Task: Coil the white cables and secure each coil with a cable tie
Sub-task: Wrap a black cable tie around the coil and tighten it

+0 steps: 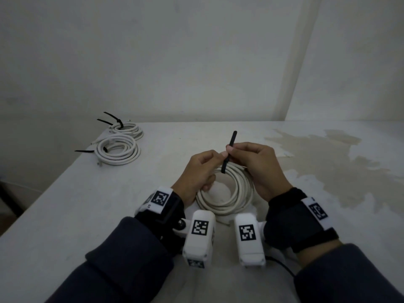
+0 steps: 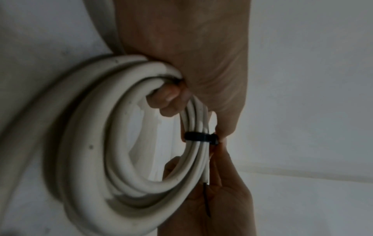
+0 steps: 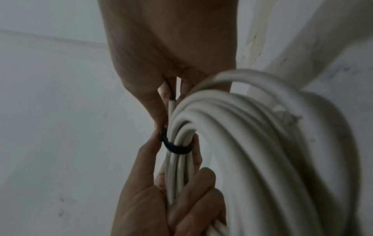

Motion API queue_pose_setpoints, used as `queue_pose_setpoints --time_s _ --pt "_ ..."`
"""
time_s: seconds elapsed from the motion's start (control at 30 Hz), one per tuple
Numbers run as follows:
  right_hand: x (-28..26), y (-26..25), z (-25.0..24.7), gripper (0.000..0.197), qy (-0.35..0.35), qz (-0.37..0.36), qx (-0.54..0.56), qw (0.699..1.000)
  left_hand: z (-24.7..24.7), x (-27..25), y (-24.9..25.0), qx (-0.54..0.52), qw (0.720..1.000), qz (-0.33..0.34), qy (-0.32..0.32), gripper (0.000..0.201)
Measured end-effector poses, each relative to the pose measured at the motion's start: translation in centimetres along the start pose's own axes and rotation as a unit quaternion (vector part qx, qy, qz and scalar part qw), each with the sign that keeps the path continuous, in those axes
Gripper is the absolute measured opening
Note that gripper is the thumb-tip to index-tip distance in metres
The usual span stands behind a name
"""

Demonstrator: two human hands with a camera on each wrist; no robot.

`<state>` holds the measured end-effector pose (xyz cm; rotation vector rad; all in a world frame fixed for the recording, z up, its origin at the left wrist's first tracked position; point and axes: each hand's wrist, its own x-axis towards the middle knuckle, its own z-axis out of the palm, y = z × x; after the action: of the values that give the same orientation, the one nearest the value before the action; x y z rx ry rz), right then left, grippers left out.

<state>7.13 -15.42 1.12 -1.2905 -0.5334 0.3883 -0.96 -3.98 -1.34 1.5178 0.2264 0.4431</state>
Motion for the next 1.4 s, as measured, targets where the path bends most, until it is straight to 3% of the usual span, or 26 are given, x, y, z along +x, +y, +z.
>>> queue_pose_setpoints --time_s 0.3,0.43,0.57,0.67,0.77,0.87,1.0,1.2,1.3,1.4 --pt "0.3 0.6 2.4 0.017 0.040 0.008 0.014 0.999 -1.2 -0.5 0.8 -0.010 0.998 -0.049 0.030 0.027" --pt "0.5 0.8 5.2 0.008 -0.042 -0.012 -0.049 0.998 -4.0 -1.6 1.3 -0.064 0.993 -0.054 0.080 0.028" --pt "1.0 0.8 8.6 0.016 -0.102 0.008 -0.150 0.983 -6.6 -2.4 2.1 -0.119 0.981 -0.045 0.147 0.023" --pt "0.7 0.7 10.7 0.025 -0.200 0.047 -0.162 0.965 -8.7 -2.5 2.5 -0.176 0.956 -0.024 0.232 0.018" --pt "0.8 0.9 12.1 0.023 -0.250 -0.043 -0.198 0.947 -10.7 -2.7 2.9 -0.191 0.932 0.005 0.307 0.022" --pt "1.7 1.6 14.0 0.022 -0.223 -0.085 -0.181 0.954 -12.7 -2.7 3.1 -0.140 0.933 0.034 0.330 0.018" --pt "3.8 3.0 17.6 0.017 -0.168 -0.055 -0.129 0.976 -15.7 -3.0 3.6 -0.184 0.926 0.094 0.315 0.020" --pt "8.0 5.2 23.6 0.014 -0.148 0.030 -0.056 0.987 -20.4 -2.2 3.2 0.045 0.893 0.165 0.416 0.036" --pt "10.1 5.3 24.5 0.032 -0.141 0.109 0.002 0.984 -22.2 -1.6 3.2 0.047 0.914 0.160 0.370 0.030" --pt "11.3 5.8 24.4 0.032 -0.150 0.103 -0.029 0.983 -23.2 -1.4 2.2 0.152 0.929 0.123 0.315 0.030"
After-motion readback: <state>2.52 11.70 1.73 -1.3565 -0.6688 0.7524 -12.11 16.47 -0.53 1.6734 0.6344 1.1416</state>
